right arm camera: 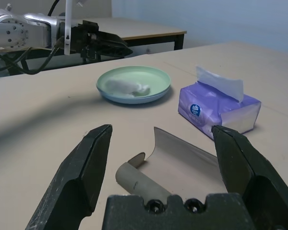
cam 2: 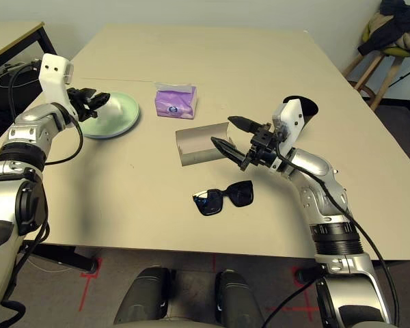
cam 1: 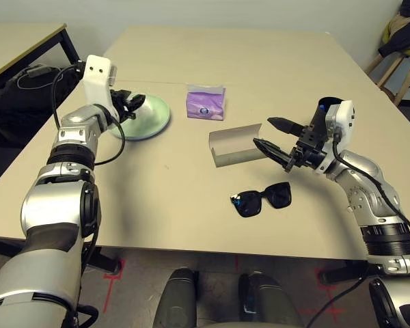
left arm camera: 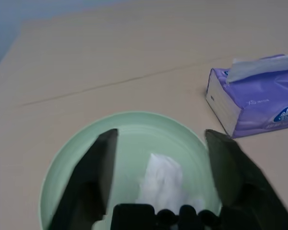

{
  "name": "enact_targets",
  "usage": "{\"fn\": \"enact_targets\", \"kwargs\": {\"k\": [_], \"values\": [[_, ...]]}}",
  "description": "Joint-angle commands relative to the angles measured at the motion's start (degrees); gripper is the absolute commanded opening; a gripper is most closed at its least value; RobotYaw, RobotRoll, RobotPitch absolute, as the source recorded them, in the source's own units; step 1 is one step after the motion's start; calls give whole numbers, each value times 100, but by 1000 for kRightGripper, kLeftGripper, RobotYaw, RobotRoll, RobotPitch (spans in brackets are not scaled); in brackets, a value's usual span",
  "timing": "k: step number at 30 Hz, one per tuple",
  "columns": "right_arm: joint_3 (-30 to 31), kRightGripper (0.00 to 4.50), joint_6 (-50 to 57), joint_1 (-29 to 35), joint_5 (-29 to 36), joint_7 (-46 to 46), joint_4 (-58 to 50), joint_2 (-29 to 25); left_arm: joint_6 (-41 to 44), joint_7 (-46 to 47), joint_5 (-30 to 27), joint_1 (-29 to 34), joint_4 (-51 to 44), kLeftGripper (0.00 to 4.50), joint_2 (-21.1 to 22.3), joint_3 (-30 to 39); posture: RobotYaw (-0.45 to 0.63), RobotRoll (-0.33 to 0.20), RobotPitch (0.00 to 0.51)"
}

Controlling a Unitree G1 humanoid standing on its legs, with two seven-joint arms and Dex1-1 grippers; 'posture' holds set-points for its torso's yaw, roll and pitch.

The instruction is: Organize and tidy the items on the table.

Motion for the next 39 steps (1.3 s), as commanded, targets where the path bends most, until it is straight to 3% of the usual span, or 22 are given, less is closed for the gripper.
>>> {"fn": "enact_targets", "kwargs": {"k": [1,7,13,19,24,30,39], "values": [[-51,4500,40,80,35,-62,-111,-22,-260,-125,41,135,-7,4470,-4,38,187,0,61],[-3,4500,92,-52,-22,-144,-86,-47,-432,-1835,-531,692,-963,4470,-34,208,205,0,73],[300,4500,692,-355,-257,-119,-171,-348,0,-3312,-1109,2101,-3103,4470,-5,5,228,0,91],[1023,4500,1526,-535,-850,150,-677,-1230,250,-3714,-1355,2977,-4433,4470,-79,-224,235,0,114],[1419,4500,1824,-504,-1135,582,-1226,-1969,261,-3895,-1495,3293,-4922,4470,-211,-387,232,0,133],[2302,4500,2327,-1072,-1824,1324,-1444,-2721,283,-4119,-1578,3539,-5300,4470,-246,-610,230,0,147],[3633,4500,2969,-2152,-2574,2446,-1966,-2900,297,-3976,-1561,3640,-5475,4470,-331,-699,264,0,161]]}}
